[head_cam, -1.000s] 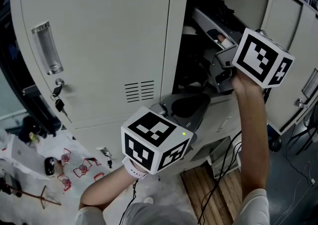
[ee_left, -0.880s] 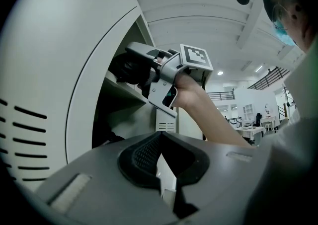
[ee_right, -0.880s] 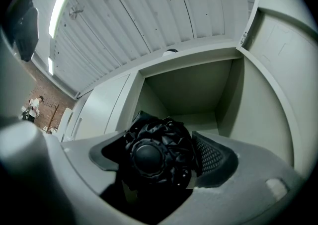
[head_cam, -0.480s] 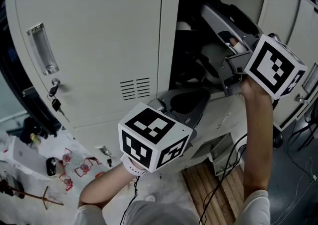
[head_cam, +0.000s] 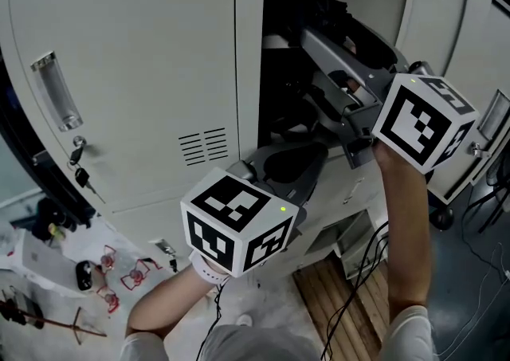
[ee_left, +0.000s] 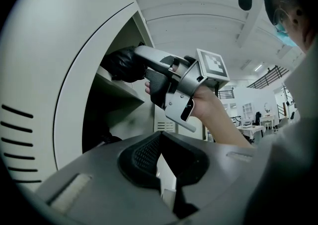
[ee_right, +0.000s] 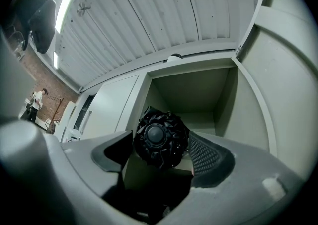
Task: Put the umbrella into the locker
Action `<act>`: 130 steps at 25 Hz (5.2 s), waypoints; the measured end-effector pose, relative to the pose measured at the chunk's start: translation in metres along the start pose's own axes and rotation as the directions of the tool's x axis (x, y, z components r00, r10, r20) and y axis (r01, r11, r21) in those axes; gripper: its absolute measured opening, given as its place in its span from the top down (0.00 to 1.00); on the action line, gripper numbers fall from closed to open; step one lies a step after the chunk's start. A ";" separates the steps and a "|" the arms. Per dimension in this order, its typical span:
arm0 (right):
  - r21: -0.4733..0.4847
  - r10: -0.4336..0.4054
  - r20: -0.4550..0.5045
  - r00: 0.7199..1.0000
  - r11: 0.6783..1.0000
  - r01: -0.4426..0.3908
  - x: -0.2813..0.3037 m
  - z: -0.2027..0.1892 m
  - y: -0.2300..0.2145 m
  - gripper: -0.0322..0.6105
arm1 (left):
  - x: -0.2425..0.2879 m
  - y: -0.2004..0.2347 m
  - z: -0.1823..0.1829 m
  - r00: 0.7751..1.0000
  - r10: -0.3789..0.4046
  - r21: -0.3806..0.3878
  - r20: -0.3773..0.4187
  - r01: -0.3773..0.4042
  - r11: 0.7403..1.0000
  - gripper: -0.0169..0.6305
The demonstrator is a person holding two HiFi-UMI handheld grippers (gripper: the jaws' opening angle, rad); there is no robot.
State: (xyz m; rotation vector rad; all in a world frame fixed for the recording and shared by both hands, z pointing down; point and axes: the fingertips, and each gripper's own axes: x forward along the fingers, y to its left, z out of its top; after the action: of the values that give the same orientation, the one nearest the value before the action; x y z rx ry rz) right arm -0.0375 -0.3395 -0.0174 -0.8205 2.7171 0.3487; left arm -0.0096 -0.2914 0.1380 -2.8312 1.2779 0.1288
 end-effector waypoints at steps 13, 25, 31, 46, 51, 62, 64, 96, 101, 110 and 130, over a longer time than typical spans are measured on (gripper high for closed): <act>-0.160 0.011 0.022 1.000 0.987 -0.007 0.012 0.009 0.016 0.53 | -0.001 0.006 -0.001 1.000 0.015 0.003 -0.004 -0.015 1.000 0.95; -0.139 0.007 -0.010 1.000 0.990 -0.008 0.053 -0.002 0.006 0.54 | -0.005 0.013 0.003 1.000 0.025 0.006 0.004 -0.025 1.000 0.95; -0.148 -0.006 -0.054 0.999 0.989 -0.002 0.067 -0.008 0.004 0.54 | -0.004 0.015 0.000 1.000 0.022 -0.004 0.002 -0.022 1.000 0.95; -0.108 -0.005 -0.083 0.997 0.994 -0.004 0.058 -0.025 0.001 0.52 | -0.015 0.010 -0.009 1.000 0.031 -0.027 -0.005 -0.031 0.999 0.95; -0.104 -0.021 -0.071 0.997 0.994 0.013 0.041 -0.031 -0.003 0.52 | -0.018 0.007 -0.013 1.000 0.025 -0.029 -0.014 -0.026 0.999 0.95; -0.136 -0.068 -0.060 0.996 0.989 0.059 -0.008 -0.049 -0.002 0.57 | -0.019 0.001 -0.025 1.000 0.020 -0.057 0.002 -0.020 0.998 0.95; -0.140 -0.087 -0.060 0.994 0.987 0.078 -0.019 -0.054 -0.002 0.61 | -0.019 -0.001 -0.027 1.000 0.020 -0.057 0.005 -0.020 0.998 0.95; -0.040 -0.401 -0.113 0.909 0.916 0.399 -0.206 -0.122 -0.006 0.95 | -0.023 -0.031 -0.070 0.996 0.070 -0.037 0.064 -0.067 0.997 0.95; -0.027 -0.424 -0.133 0.896 0.905 0.424 -0.226 -0.134 -0.006 0.95 | -0.026 -0.035 -0.082 0.995 0.079 -0.030 0.060 -0.077 0.997 0.95; 0.002 -0.490 -0.187 0.852 0.867 0.499 -0.272 -0.172 -0.003 0.95 | -0.033 -0.026 -0.110 0.992 0.119 -0.019 0.032 -0.118 0.993 0.95; 0.007 -0.554 -0.253 0.793 0.819 0.574 -0.309 -0.230 0.000 0.96 | -0.053 -0.012 -0.149 0.984 0.176 -0.015 0.015 -0.176 0.984 0.95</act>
State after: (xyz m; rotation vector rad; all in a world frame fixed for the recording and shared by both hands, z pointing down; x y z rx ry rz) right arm 0.1644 -0.2552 0.2999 -1.6809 2.4927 -0.0028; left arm -0.0261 -0.2535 0.2913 -2.7182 1.5278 0.1655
